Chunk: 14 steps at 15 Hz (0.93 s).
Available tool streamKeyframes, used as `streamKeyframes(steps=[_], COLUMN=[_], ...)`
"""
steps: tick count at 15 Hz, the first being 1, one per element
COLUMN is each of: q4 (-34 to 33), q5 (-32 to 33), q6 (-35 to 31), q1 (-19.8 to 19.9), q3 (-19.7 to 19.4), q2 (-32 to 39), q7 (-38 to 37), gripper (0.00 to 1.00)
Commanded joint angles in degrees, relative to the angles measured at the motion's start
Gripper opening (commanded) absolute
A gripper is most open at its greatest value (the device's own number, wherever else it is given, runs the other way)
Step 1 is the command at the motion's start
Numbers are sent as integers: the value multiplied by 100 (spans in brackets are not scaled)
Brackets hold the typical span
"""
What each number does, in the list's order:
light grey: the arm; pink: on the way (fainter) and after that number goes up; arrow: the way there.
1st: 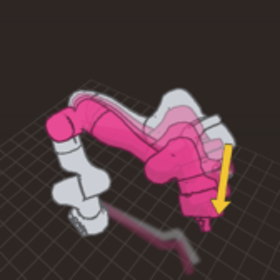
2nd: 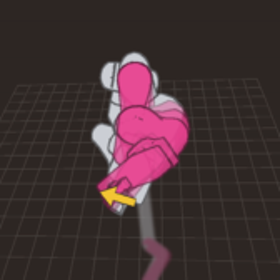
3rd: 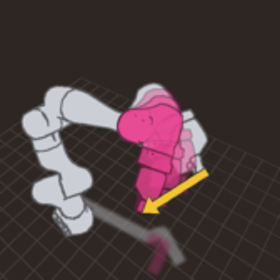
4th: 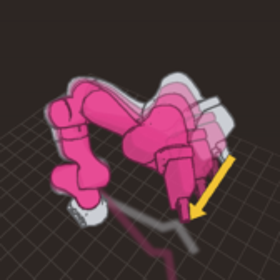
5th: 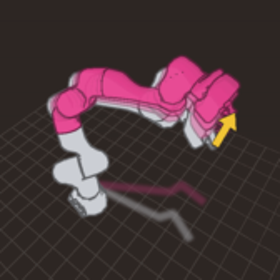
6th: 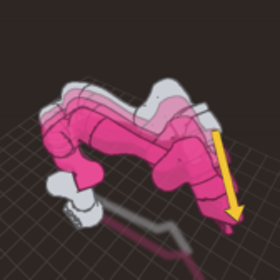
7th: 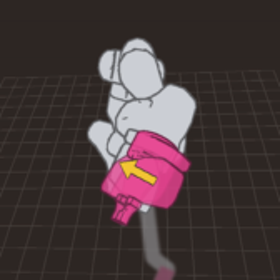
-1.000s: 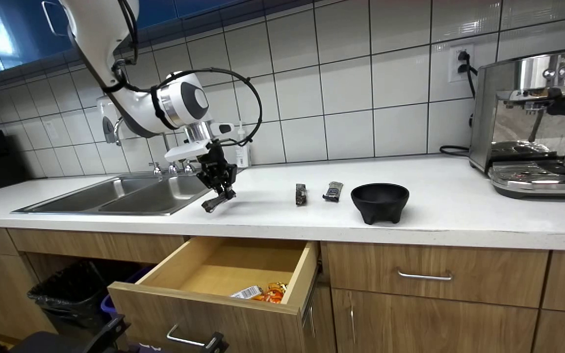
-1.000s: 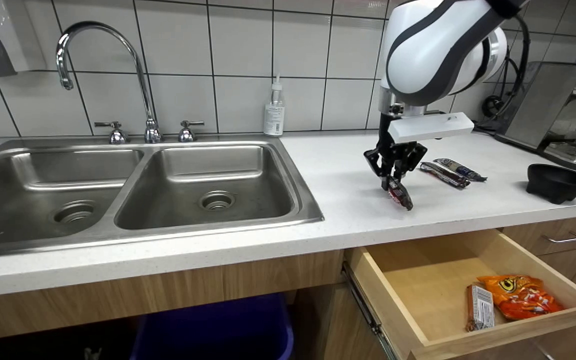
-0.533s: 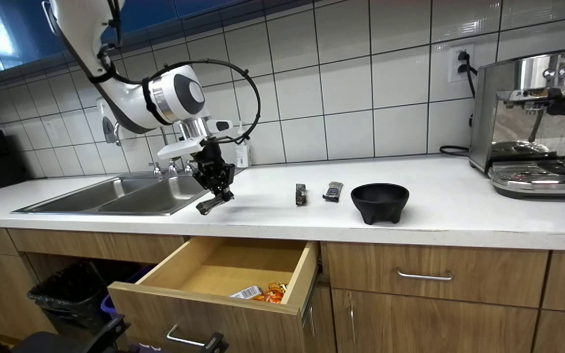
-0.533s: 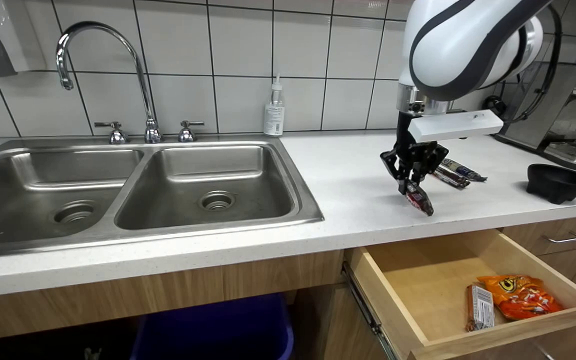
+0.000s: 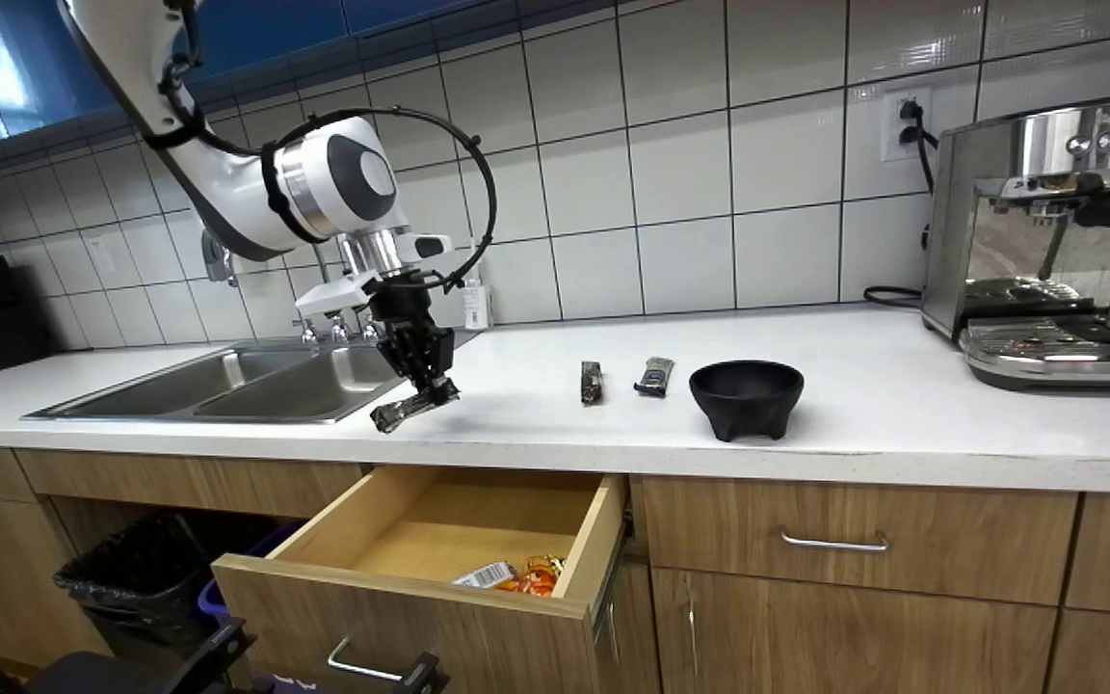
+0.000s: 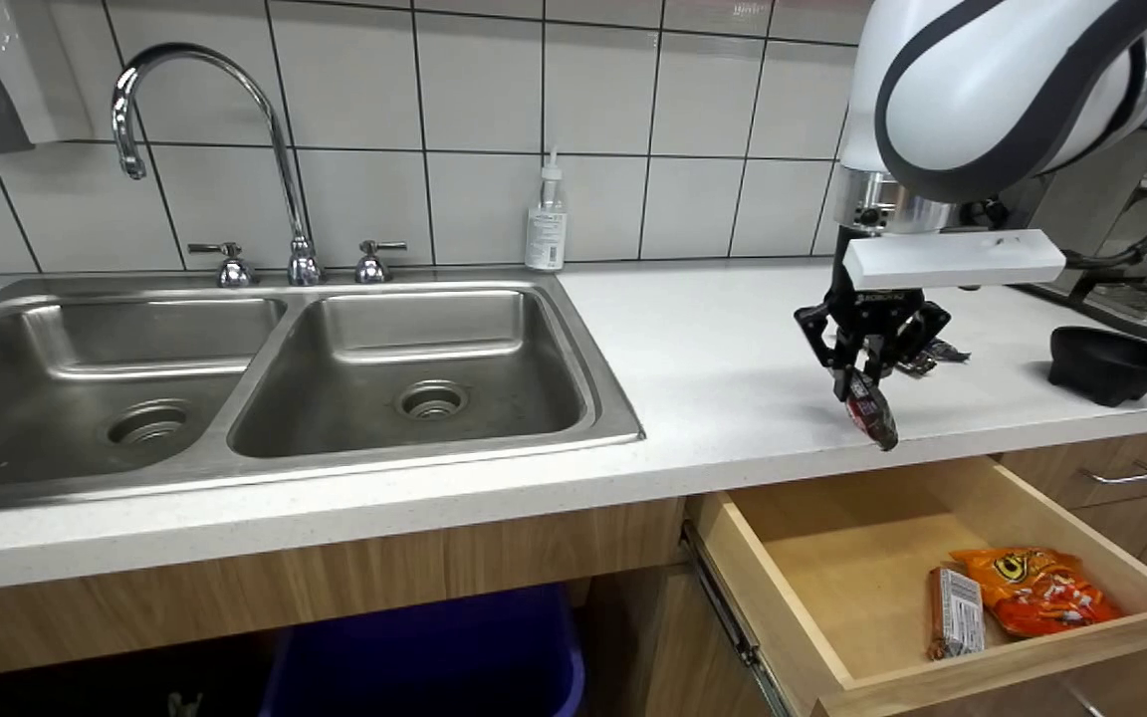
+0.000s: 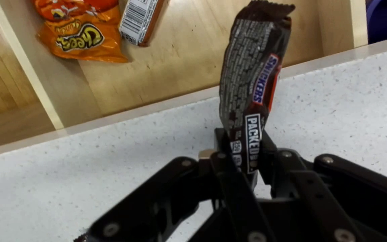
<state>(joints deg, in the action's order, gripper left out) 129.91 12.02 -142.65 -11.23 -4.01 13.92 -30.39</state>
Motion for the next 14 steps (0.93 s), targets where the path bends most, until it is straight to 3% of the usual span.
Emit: streamKeyframes(steps=[1, 14], q4=[582, 2010], q5=[34, 482], q6=[-218, -721], q1=[86, 624], q3=[-54, -279], q2=[-489, -1233], q7=[-629, -2729], gripper=[6, 6])
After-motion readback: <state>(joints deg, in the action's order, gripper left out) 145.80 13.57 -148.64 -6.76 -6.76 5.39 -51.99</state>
